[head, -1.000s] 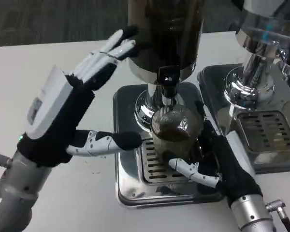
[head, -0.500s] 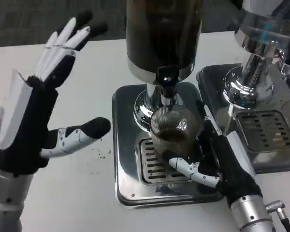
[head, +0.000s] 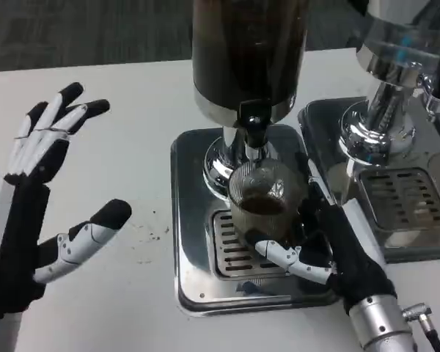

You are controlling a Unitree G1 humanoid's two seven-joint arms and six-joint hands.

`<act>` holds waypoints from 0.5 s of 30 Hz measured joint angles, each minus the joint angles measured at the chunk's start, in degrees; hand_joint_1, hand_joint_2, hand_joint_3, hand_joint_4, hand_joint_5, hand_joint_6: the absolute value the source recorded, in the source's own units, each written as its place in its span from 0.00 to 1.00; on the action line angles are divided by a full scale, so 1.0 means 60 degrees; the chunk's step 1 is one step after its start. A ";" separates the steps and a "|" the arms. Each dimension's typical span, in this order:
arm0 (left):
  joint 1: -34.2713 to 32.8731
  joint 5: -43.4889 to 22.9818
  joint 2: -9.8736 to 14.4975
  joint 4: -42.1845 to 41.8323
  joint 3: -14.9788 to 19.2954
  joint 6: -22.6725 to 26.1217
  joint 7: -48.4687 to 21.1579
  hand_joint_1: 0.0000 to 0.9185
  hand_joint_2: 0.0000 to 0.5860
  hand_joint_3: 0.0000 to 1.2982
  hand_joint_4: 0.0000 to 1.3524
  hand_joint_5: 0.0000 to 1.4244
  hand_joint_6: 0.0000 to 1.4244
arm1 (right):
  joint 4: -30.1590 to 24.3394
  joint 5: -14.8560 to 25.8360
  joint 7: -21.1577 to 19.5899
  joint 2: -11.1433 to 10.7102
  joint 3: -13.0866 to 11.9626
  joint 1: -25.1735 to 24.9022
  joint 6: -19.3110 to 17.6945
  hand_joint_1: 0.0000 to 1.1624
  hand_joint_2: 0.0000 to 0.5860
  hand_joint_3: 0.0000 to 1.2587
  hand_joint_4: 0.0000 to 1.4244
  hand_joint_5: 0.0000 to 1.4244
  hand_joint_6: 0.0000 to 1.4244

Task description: Grasp the cup under the faucet to collect the drink, then remove the cup.

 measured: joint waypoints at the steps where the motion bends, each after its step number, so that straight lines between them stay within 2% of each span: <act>1: 0.0045 0.0099 0.0041 0.0132 -0.0019 0.0070 0.0054 0.00 0.26 0.19 0.06 0.13 0.03 | 0.0000 -0.0006 0.0000 0.0009 0.0000 -0.0002 0.0000 0.64 0.30 0.00 0.00 0.00 0.09; 8: 0.0256 0.0433 0.0366 0.0963 -0.0249 0.0210 0.0360 0.00 0.27 0.19 0.07 0.13 0.03 | -0.0036 -0.0187 -0.0053 0.0139 0.0007 -0.0035 0.0114 0.64 0.29 0.00 0.00 0.00 0.09; 15: 0.0278 0.0700 0.0676 0.1675 -0.0792 0.0319 0.0739 0.00 0.28 0.20 0.07 0.14 0.04 | -0.0042 -0.0420 -0.0215 0.0272 -0.0012 -0.0120 0.0361 0.64 0.29 0.00 0.00 0.00 0.10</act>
